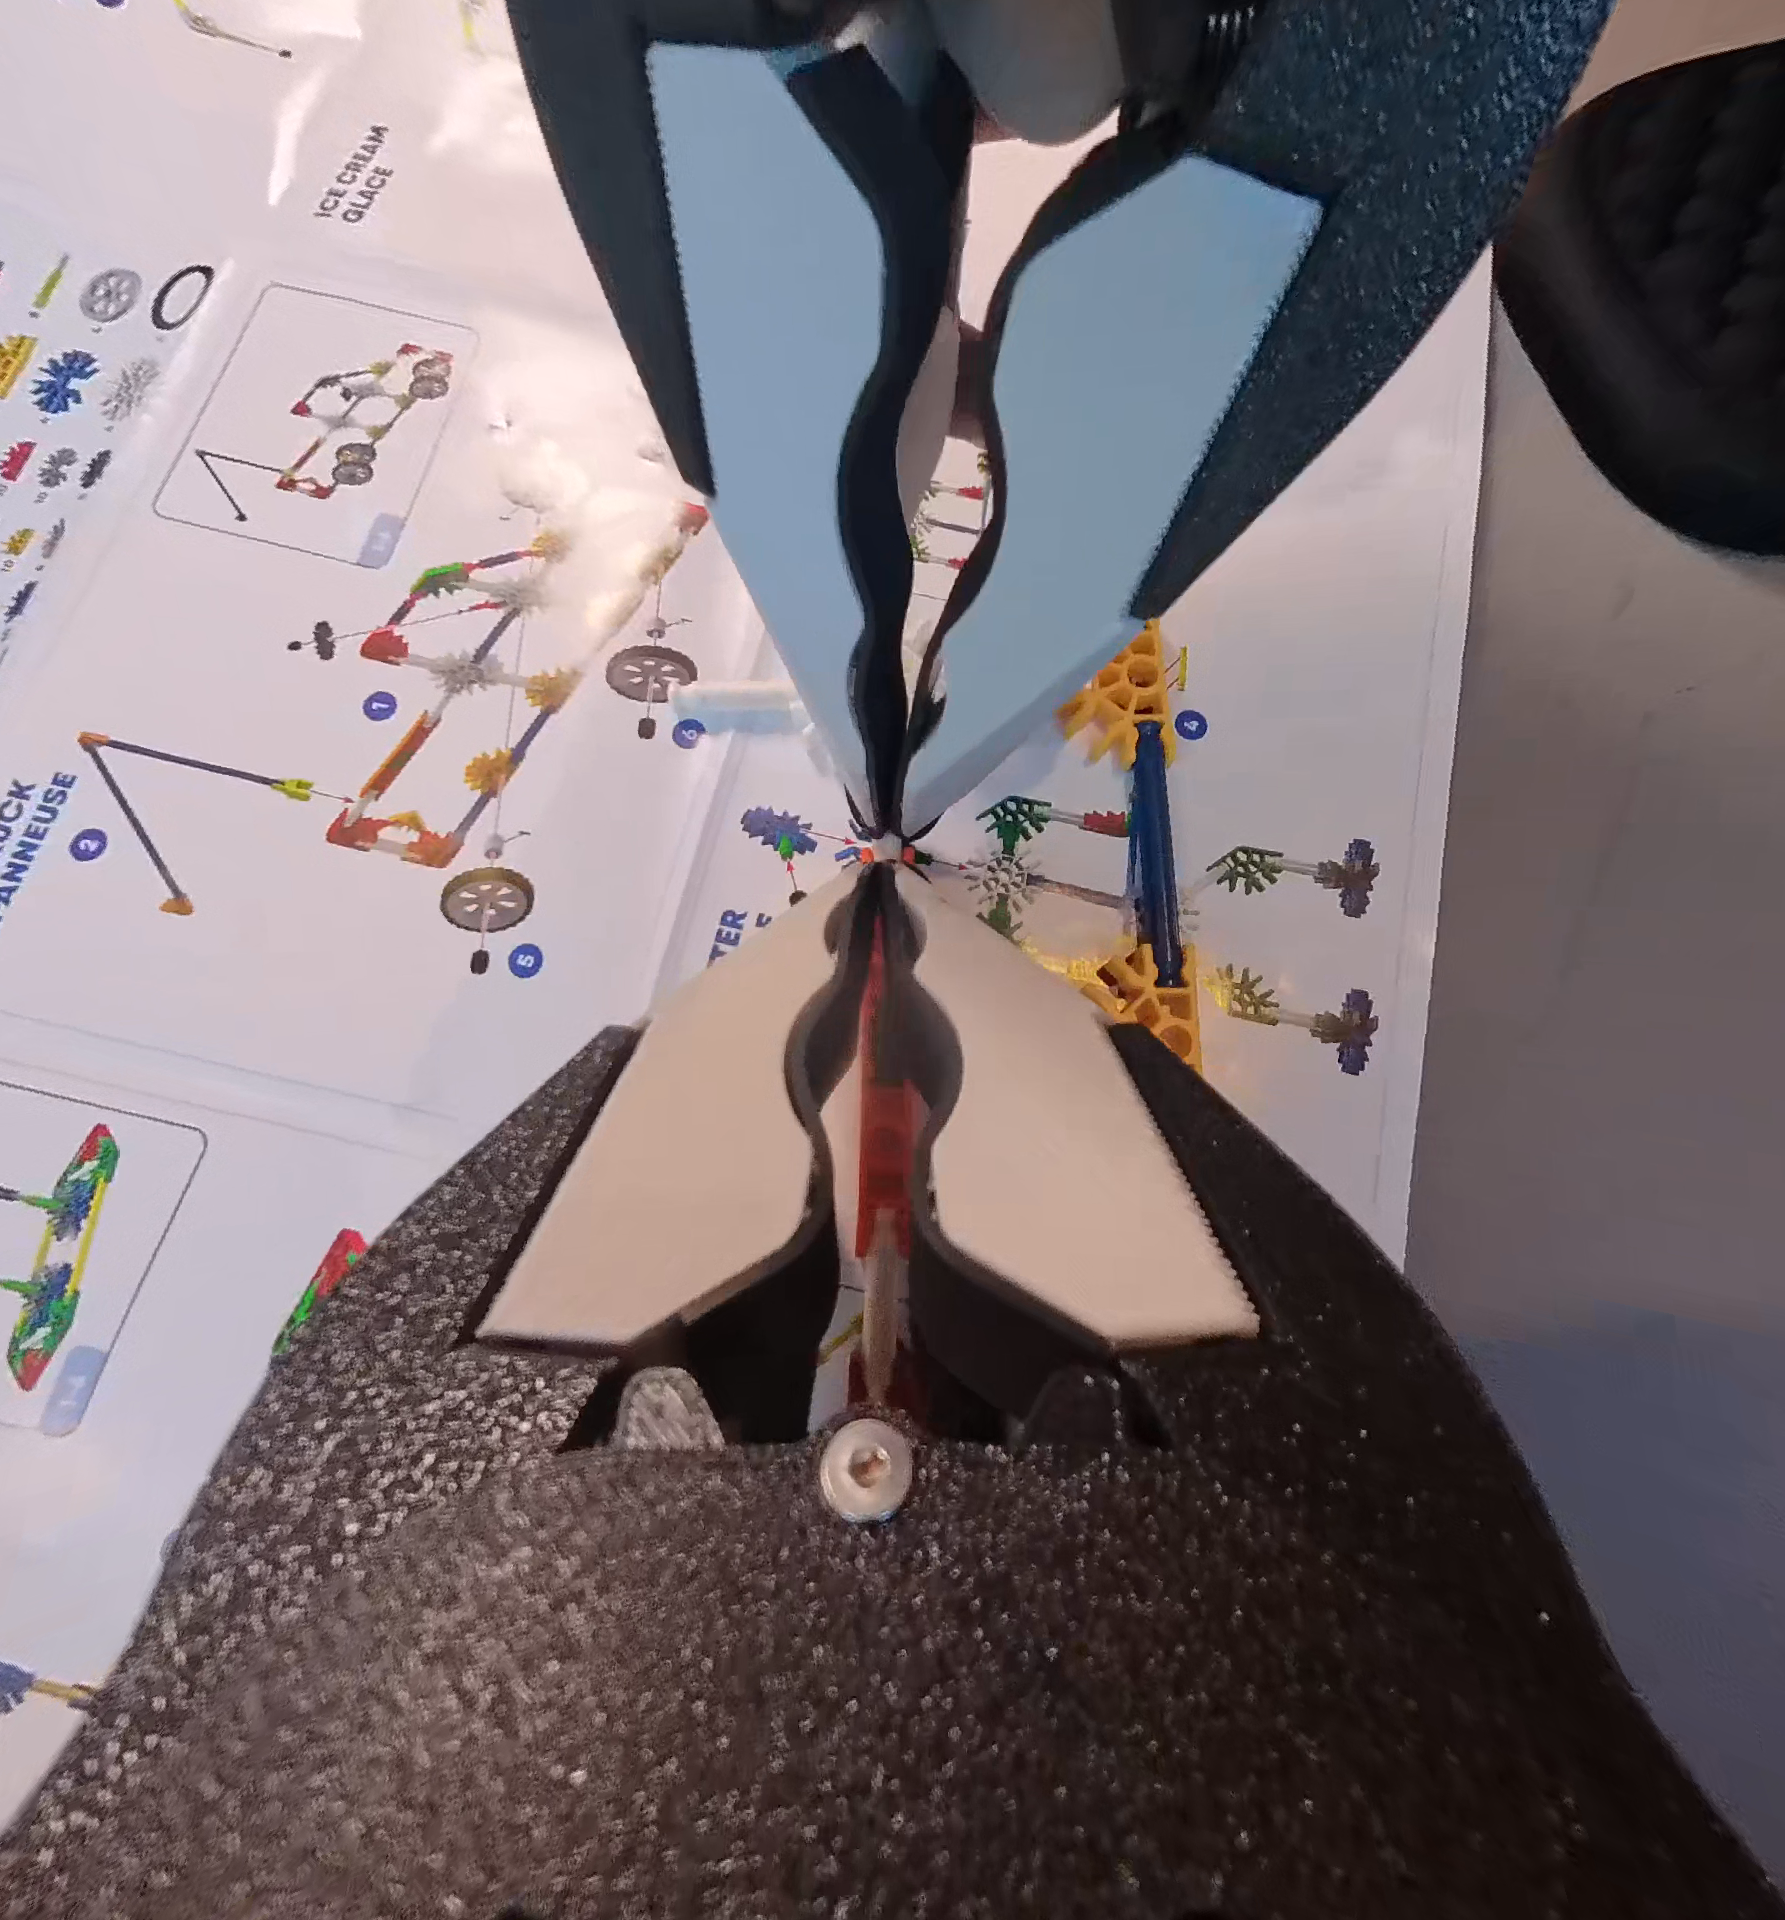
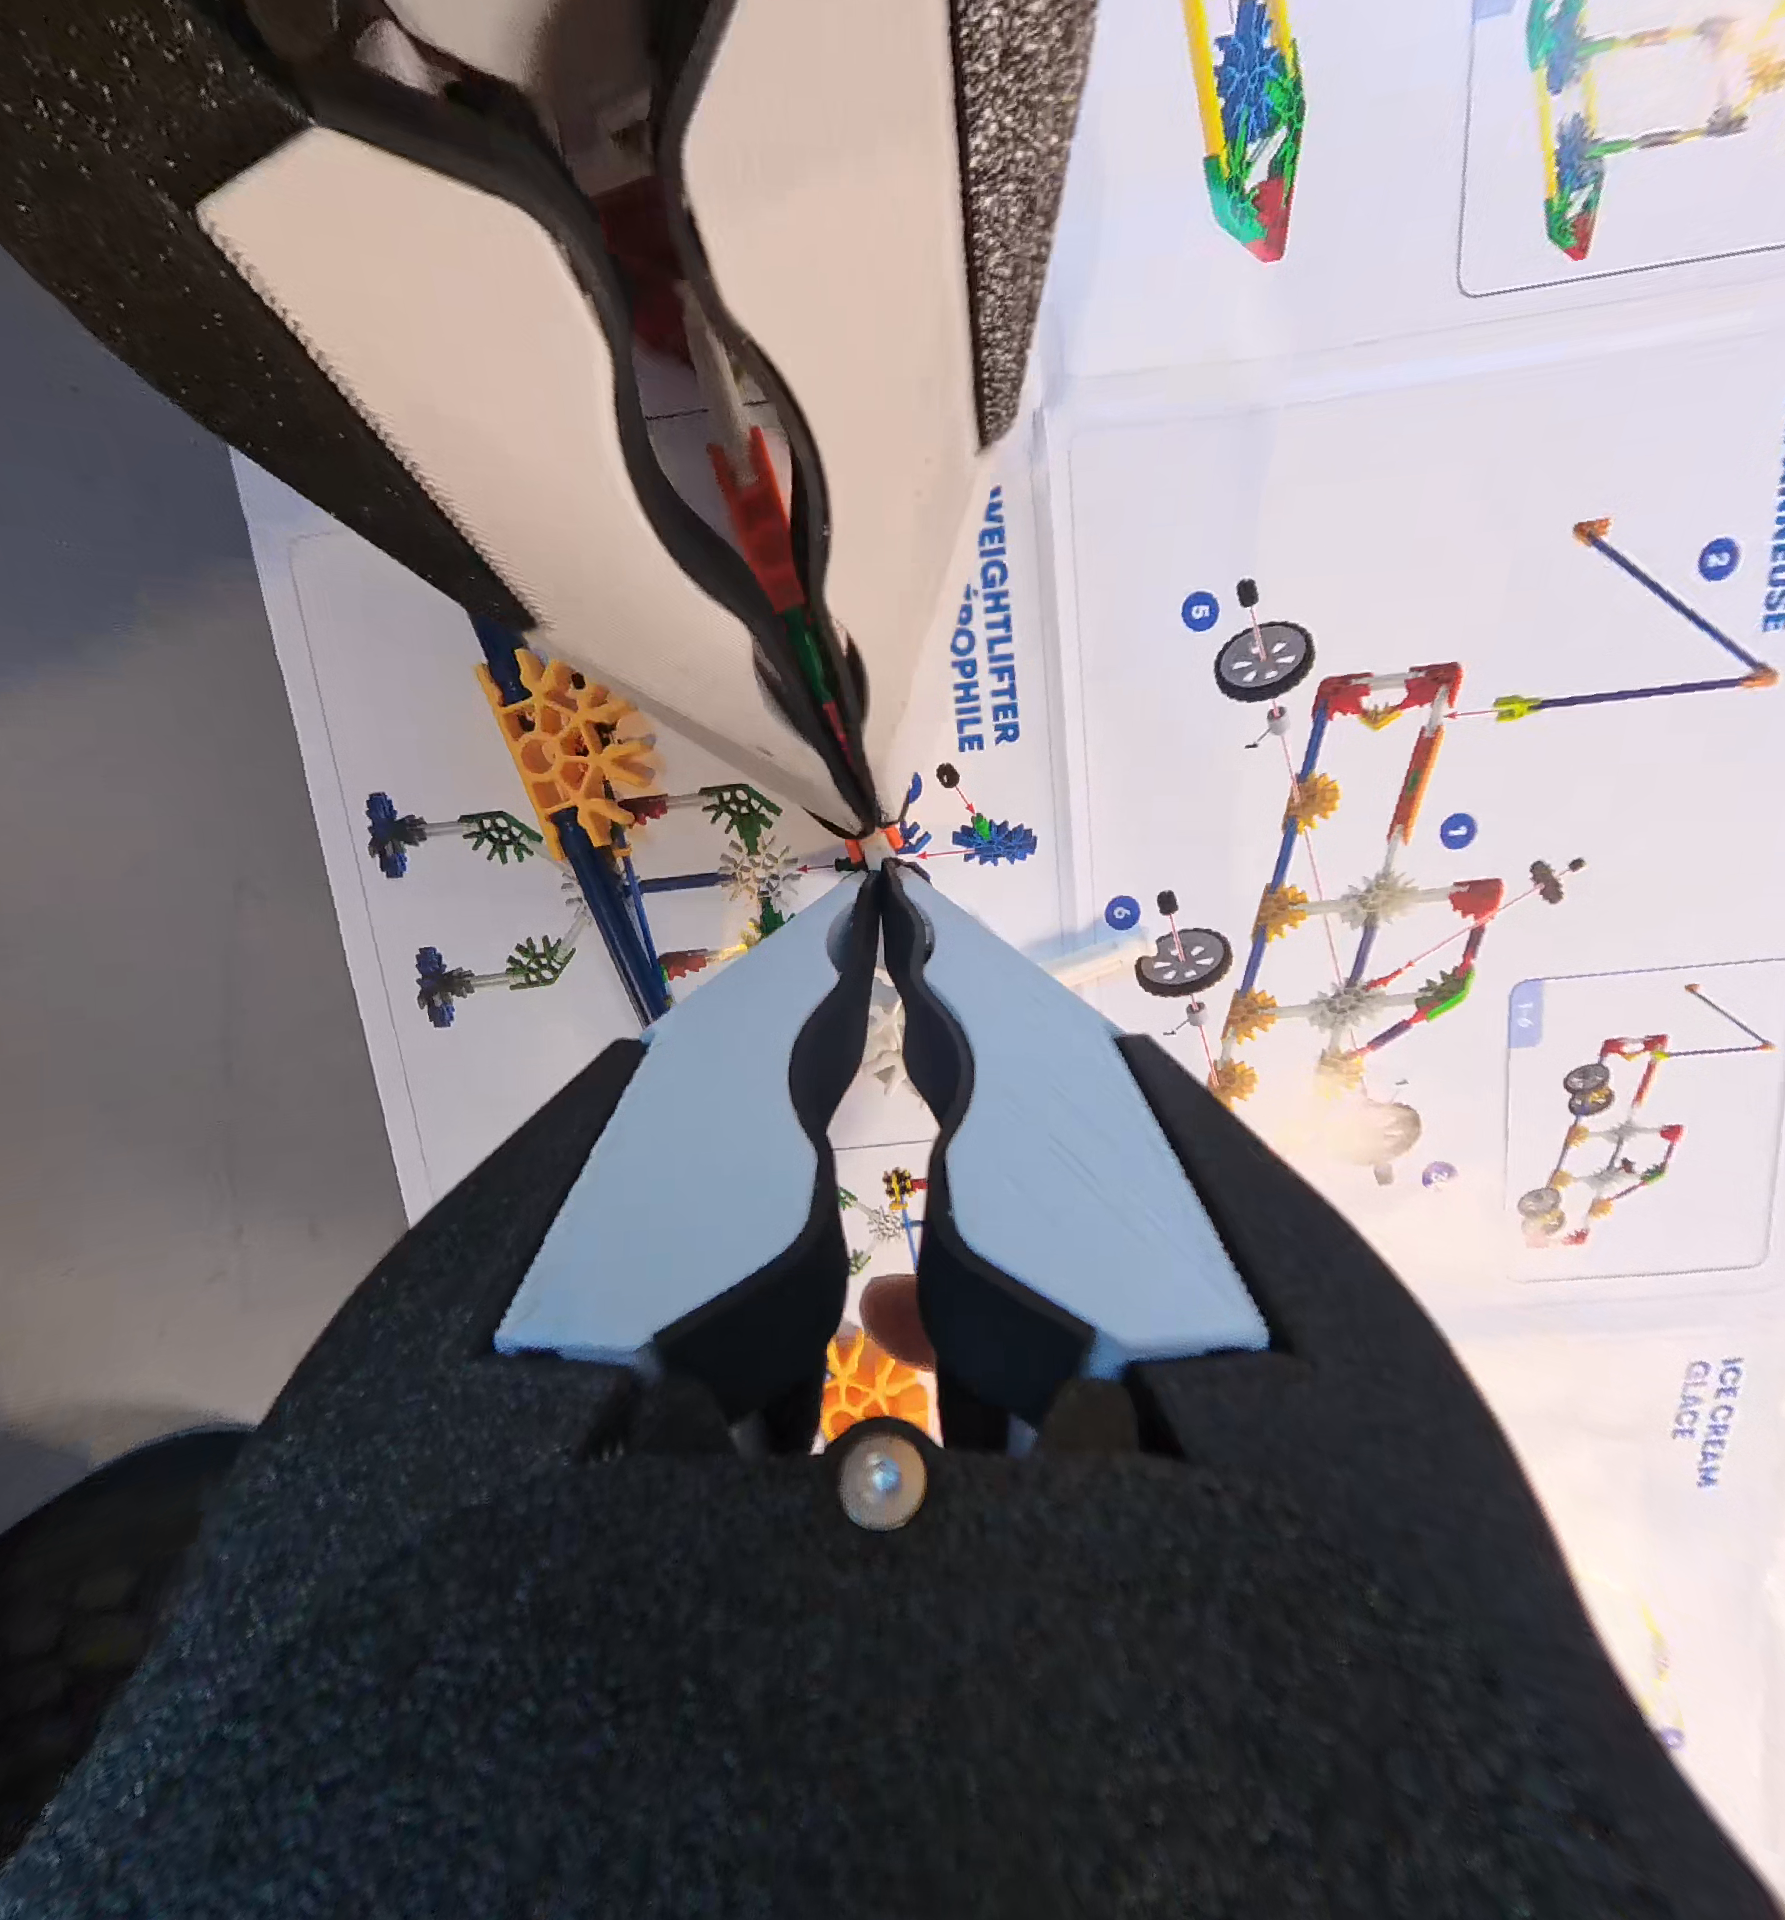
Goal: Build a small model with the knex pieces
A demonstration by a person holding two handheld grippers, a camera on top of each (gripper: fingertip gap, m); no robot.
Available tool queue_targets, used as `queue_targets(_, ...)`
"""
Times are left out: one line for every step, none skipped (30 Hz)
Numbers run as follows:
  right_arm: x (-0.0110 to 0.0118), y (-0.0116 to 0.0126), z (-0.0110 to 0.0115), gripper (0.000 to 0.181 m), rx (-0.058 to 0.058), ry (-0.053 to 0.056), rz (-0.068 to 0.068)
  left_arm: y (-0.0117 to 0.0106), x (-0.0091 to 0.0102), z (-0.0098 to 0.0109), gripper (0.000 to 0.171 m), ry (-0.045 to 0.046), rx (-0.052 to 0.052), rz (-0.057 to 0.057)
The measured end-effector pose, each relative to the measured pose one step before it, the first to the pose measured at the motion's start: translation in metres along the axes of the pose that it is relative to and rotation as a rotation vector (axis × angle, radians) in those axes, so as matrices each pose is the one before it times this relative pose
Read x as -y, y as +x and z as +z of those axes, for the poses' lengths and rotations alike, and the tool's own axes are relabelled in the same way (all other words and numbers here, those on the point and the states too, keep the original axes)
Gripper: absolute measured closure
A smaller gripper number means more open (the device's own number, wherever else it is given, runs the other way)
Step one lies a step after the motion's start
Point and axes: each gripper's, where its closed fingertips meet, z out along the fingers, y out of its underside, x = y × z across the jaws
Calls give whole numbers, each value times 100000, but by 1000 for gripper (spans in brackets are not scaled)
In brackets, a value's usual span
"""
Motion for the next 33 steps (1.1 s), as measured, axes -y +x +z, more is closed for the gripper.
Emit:
queue_targets(18,2,-2,181,-245,0,-511,-12,26,43,171,-760,398,15)
queue_targets(-7,-5,-1,181,228,143,110,6,28,64,171,-816,1059,1044)
queue_targets(5,-6,4,181,432,287,271,1,9,60,171,-1150,1155,1226)
queue_targets(21,-6,-2,181,471,223,111,-5,24,33,171,-1229,787,388)
queue_targets(3,1,4,181,566,491,72,-3,26,27,171,-701,477,-103)
queue_targets(14,-11,4,181,519,361,1023,-3,-21,23,171,-524,384,690)
queue_targets(25,-7,7,181,-110,524,-19,-3,-6,-4,171,-437,726,1502)
queue_targets(12,-4,-10,181,-280,1126,-1004,-2,-9,-4,171,-25,512,992)
queue_targets(-13,-4,-44,181,415,2199,-647,9,-3,-10,171,509,41,392)
queue_targets(9,113,-169,181,722,3000,2053,23,-14,-51,171,873,-361,-173)
queue_targets(225,413,-565,181,-381,5007,2141,33,-43,-90,171,981,-390,-163)
queue_targets(436,442,-1021,174,-287,6584,1674,9,-60,-214,171,950,94,506)
queue_targets(438,388,-1279,165,88,6907,1414,-177,27,-368,170,1656,1122,1000)
queue_targets(309,406,-1348,161,-458,6702,1057,-310,146,-486,153,2383,1230,477)
queue_targets(27,476,-1287,161,-1154,5565,630,-203,143,-553,148,1876,-576,-887)
queue_targets(-406,454,-1089,160,-1109,3336,106,-54,49,-516,145,821,-2183,-1926)
queue_targets(-834,513,-865,158,-1471,934,-141,-107,-112,-408,143,-156,-1844,-2052)
queue_targets(-1139,601,-656,157,-2065,-1077,-75,-152,-325,-238,144,-1253,-1067,-1316)
queue_targets(-1310,465,-483,157,-1484,-2386,-1,-9,-495,-51,145,-2063,-1279,-119)
queue_targets(-1217,366,-301,157,-1307,-2346,-286,89,-417,126,146,-1526,-1060,576)
queue_targets(-1021,234,-121,157,-1053,-1808,-226,250,-282,250,148,-897,-1417,554)
queue_targets(-735,44,50,157,-371,-905,-213,287,-210,317,152,-844,-1682,71)
queue_targets(-342,-183,195,157,588,732,-18,172,-142,334,155,-725,-971,-132)
queue_targets(-106,-302,345,154,1033,1281,85,71,-159,319,157,-967,-284,475)
queue_targets(-98,-298,429,151,976,483,-506,-21,-112,187,163,-823,314,1604)
queue_targets(-167,-184,483,149,307,-524,-1355,-41,51,31,163,-121,245,2303)
queue_targets(-263,-63,493,149,-178,-1680,-1447,-60,21,-2,164,-533,75,1558)
queue_targets(-207,-97,477,150,170,-1927,-1546,-232,89,-5,164,25,1302,1604)
queue_targets(58,-62,375,156,-426,-560,-1610,-252,215,-63,164,1111,1844,2680)
queue_targets(165,-111,249,164,-507,-6,-1076,-131,246,-144,164,1337,1148,3018)
queue_targets(198,-446,108,173,1207,138,-896,-302,169,-190,164,774,2036,1802)
queue_targets(210,-240,-30,174,-780,466,-1036,-335,116,-209,164,649,1791,394)
queue_targets(225,-46,-187,174,-2318,976,-1102,-152,106,-203,164,1067,378,-696)
